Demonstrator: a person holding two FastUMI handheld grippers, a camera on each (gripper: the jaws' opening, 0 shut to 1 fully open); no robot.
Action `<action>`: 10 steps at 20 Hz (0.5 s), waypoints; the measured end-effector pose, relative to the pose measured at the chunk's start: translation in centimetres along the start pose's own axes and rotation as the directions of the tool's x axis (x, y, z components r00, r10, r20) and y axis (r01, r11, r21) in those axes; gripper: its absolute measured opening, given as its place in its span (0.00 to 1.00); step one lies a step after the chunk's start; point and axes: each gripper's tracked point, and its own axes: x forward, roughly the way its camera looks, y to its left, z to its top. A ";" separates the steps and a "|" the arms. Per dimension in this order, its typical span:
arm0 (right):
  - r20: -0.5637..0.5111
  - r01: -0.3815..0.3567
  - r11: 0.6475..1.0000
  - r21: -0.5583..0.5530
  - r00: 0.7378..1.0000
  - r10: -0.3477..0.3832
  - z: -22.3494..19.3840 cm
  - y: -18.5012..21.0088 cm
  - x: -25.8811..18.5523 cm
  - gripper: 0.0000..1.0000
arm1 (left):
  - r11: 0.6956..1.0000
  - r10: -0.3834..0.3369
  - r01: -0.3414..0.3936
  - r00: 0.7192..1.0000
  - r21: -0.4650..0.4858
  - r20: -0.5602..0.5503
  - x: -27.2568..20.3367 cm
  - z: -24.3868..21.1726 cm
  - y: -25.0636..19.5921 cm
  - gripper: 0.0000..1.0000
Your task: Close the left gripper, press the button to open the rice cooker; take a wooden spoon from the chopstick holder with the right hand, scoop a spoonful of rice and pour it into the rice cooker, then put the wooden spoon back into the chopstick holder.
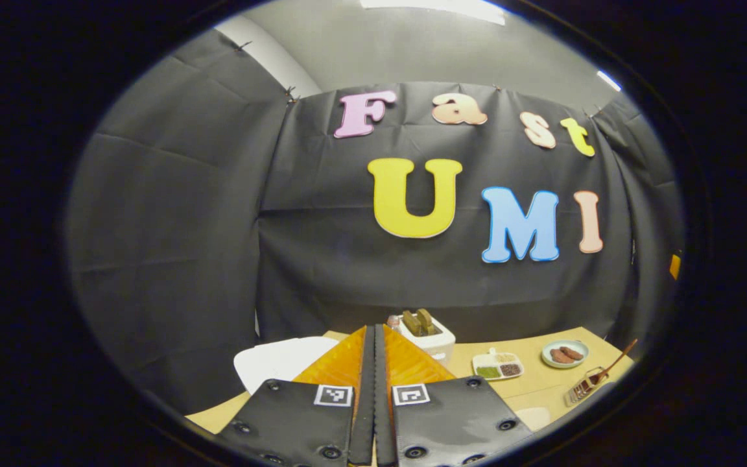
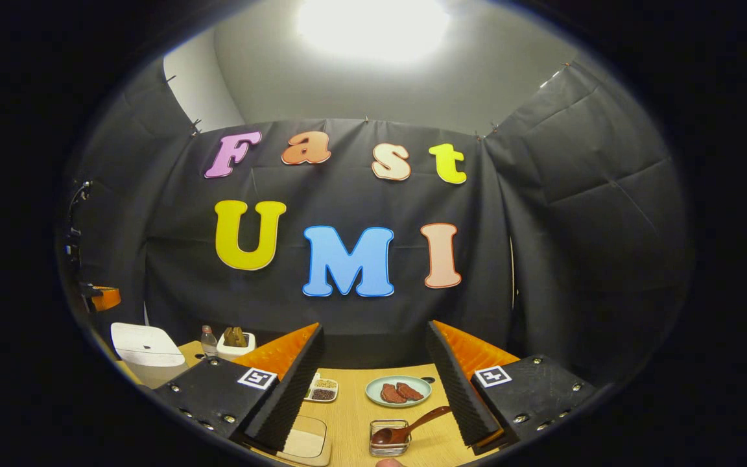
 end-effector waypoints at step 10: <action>-0.028 0.047 0.997 -0.057 0.998 -0.049 -0.4 1.3 -0.7 0.95 | 1.000 -0.007 0.001 0.977 -0.027 -0.211 5.2 -10.7 2.9 0.09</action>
